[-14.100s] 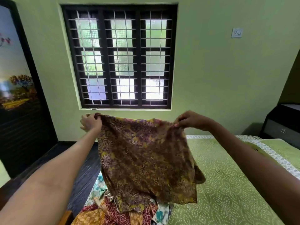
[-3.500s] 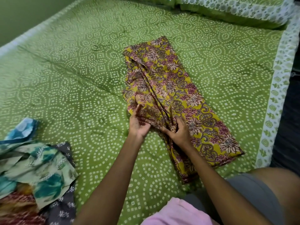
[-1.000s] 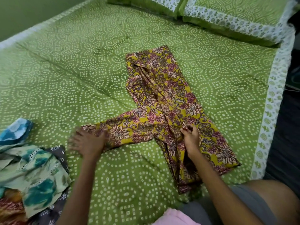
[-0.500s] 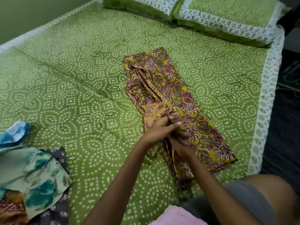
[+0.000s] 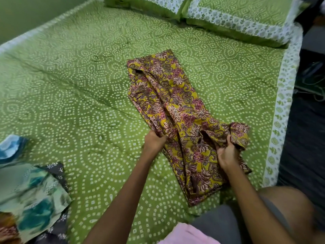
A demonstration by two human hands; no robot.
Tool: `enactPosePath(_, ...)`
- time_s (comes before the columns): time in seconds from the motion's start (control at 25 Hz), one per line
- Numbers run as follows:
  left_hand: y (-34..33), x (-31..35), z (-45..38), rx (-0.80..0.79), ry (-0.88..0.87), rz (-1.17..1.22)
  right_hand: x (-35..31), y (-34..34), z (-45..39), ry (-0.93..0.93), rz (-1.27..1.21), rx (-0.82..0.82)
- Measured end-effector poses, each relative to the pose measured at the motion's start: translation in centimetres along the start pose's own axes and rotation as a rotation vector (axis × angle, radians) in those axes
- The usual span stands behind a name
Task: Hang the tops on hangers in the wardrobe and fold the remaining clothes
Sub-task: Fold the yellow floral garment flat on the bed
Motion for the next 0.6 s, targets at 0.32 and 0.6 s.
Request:
enactPosePath(0.32, -1.2, -0.3, 1.4, 0.059, -0.121, 0.195, 1.2, -3.6, 3.4, 0.029, 0.331, 0.081)
enactPosePath(0.6, -0.9, 0.2, 0.9, -0.12, 0.072, 0.07, 5.8, -7.8, 9.1, 0.211, 0.498, -0.128)
Point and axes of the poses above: each hand's wrist, its own z-axis away from the middle knuckle, its own y-axis out of the back of the hand, x = y × z, the point moved 2 cm from there along -z, towards the middle knuckle, and after that the axes turned 2 degrees about y, right-handed, at the moved point
